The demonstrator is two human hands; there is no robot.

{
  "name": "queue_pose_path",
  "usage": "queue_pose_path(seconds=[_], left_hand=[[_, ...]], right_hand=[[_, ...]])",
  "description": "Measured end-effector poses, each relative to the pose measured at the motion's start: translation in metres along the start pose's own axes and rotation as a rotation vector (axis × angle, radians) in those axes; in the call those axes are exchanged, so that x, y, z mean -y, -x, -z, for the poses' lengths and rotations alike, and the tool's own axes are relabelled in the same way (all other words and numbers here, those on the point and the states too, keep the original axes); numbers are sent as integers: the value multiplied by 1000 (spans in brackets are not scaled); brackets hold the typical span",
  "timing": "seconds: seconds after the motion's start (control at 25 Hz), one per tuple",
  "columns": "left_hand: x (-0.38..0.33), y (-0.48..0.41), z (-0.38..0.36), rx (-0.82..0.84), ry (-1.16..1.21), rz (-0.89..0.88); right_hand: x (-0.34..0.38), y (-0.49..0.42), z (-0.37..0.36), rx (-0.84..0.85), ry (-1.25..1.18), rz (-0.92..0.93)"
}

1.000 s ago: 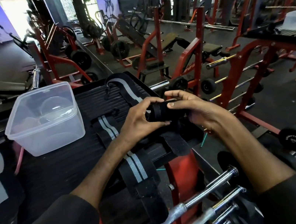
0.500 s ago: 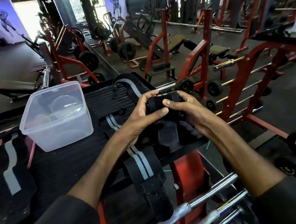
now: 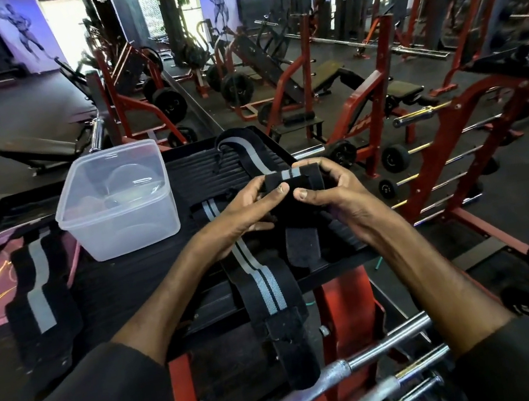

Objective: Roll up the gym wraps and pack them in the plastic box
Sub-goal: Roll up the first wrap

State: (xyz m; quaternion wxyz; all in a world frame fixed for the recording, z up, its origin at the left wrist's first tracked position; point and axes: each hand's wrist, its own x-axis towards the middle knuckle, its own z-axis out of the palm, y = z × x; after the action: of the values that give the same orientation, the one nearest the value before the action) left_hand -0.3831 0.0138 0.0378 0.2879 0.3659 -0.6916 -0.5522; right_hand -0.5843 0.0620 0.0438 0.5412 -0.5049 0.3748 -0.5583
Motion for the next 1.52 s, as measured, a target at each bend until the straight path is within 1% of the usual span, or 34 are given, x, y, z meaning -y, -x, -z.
queue_pose_path(seconds=[0.04,0.12,0.2,0.32,0.4,0.52,0.6,0.64,0.72,0.8,0.88,0.92,1.0,1.08,1.2,1.28,1.36,1.4,1.44,1.52], left_hand=[[0,0,1,-17,-11,-17],[1,1,0,-83,-5,-113],[6,2,2,-154,-20,-210],[12,4,2,-211,9,-266],[11,5,2,-245,-49,-333],[7,4,4,-230,-155,-429],[6,4,8,-206,-222,-477],[6,4,10,-193,-226,-471],[5,3,14,-134,-128,-364],[3,5,16,-24,59,-170],[5,3,18,54,170,28],[6,2,19,77,163,92],[12,0,21,95,89,118],[14,1,18,51,33,39],[13,6,10,-125,0,-160],[17,7,9,-214,3,-262],[18,8,11,-250,12,-300],[17,9,12,-259,8,-309],[15,10,11,-263,7,-323],[9,14,10,-281,-14,-357]], right_hand=[[0,0,1,17,6,7],[-1,-1,3,55,35,2],[2,-5,6,100,47,-50],[9,-10,10,148,-69,-158],[11,-12,7,119,-95,-212],[8,-10,5,129,2,-262],[6,-9,4,146,19,-280],[4,-10,4,129,26,-266],[1,-13,2,60,21,-203],[-2,-14,-1,31,-22,-119],[-3,-11,-4,11,-30,-66],[-3,-9,-4,8,-16,-46],[-3,-7,-7,31,29,-10],[-5,-7,-10,44,60,32],[-7,-10,-13,70,88,69],[-4,-12,-9,147,-42,28],[-1,-14,-5,213,-236,-54],[1,-16,-5,206,-269,-93],[0,-17,-6,181,-233,-130],[-5,-19,-10,146,-74,-180]])
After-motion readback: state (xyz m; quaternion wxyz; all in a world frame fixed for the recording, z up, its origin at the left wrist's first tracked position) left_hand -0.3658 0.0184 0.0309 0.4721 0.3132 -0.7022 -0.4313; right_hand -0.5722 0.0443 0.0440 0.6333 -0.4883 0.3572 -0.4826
